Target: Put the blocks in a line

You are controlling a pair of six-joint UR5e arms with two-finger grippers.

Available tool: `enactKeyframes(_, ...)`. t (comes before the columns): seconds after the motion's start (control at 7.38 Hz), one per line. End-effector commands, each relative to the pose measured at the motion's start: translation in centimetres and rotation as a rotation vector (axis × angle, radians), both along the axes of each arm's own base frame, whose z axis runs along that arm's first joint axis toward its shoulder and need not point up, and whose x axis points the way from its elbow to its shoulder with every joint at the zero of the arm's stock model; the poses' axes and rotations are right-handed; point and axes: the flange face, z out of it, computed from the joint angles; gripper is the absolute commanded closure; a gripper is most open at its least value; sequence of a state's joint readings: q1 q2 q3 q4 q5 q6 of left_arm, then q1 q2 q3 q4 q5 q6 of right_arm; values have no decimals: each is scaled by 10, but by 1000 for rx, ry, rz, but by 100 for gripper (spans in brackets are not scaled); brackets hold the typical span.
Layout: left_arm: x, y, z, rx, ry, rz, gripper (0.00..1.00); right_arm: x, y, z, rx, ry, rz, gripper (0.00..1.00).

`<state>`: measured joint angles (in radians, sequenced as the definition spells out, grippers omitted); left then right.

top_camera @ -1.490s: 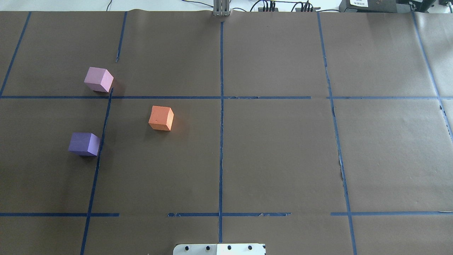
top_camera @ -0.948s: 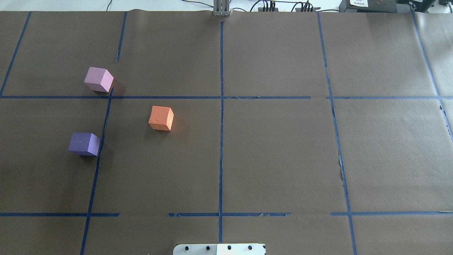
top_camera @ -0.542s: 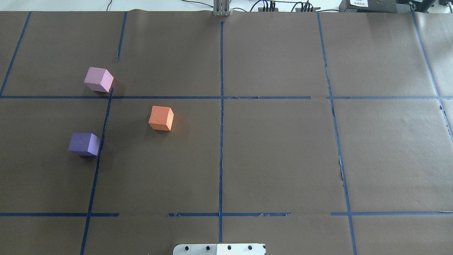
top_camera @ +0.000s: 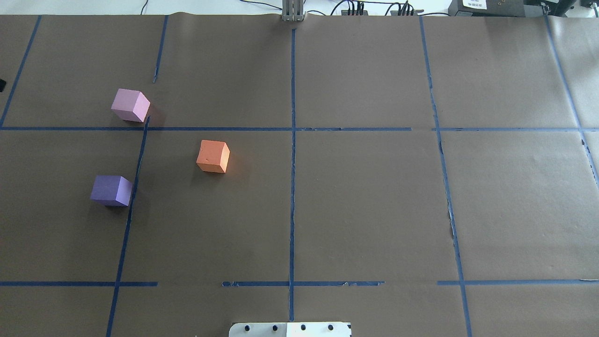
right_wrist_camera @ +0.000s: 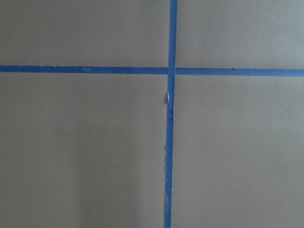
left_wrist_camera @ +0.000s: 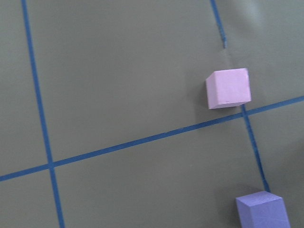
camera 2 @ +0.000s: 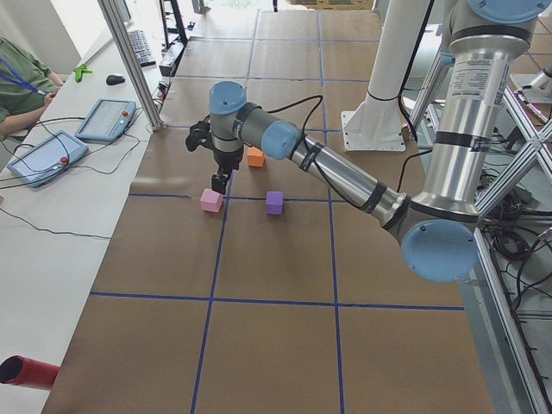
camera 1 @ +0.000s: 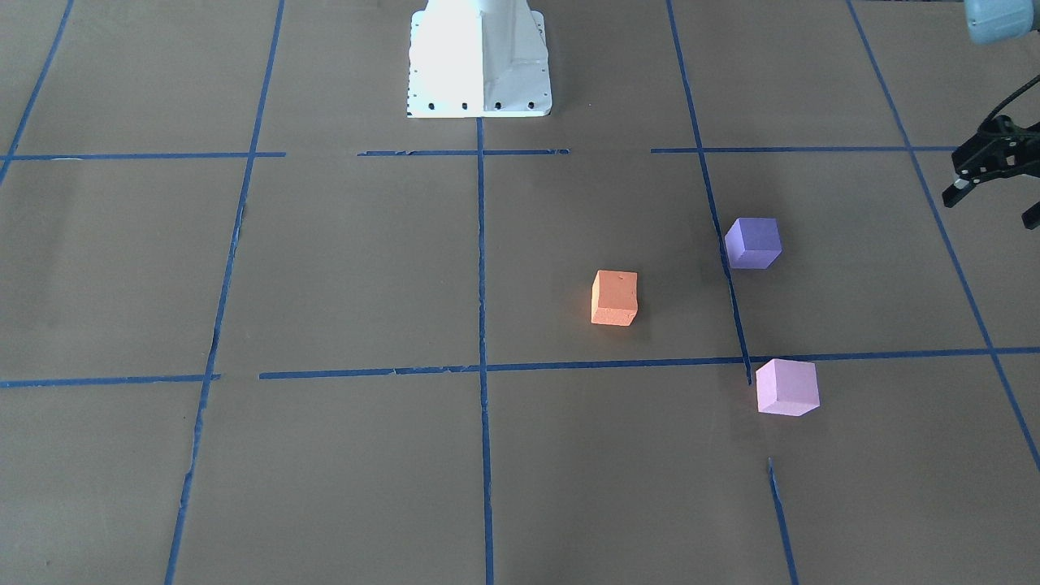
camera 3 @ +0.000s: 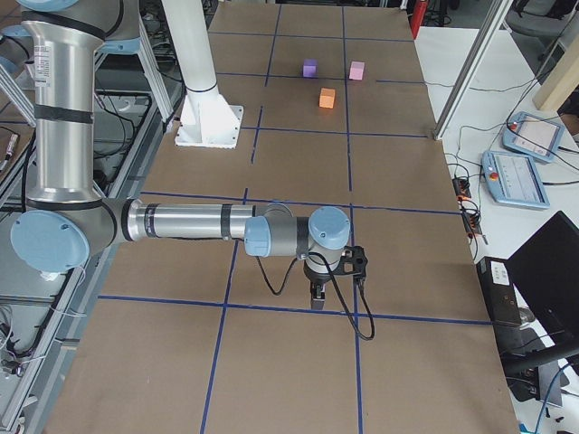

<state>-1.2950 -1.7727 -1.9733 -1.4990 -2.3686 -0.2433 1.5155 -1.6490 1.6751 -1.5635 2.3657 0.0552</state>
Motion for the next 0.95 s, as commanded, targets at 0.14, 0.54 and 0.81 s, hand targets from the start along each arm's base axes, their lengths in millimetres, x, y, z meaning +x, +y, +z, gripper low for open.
enactKeyframes(0.14,166,7,-110,-89,36,-8,0,-1,0,0,0,-1,-2,0)
enactKeyframes(0.54,257,1,-115,-149,-29,-19,0,-1,0,0,0,-1,-2,0)
enactKeyframes(0.81,315,4,-118,-190,-90,-97,0,0,0,0,0,0,0,0)
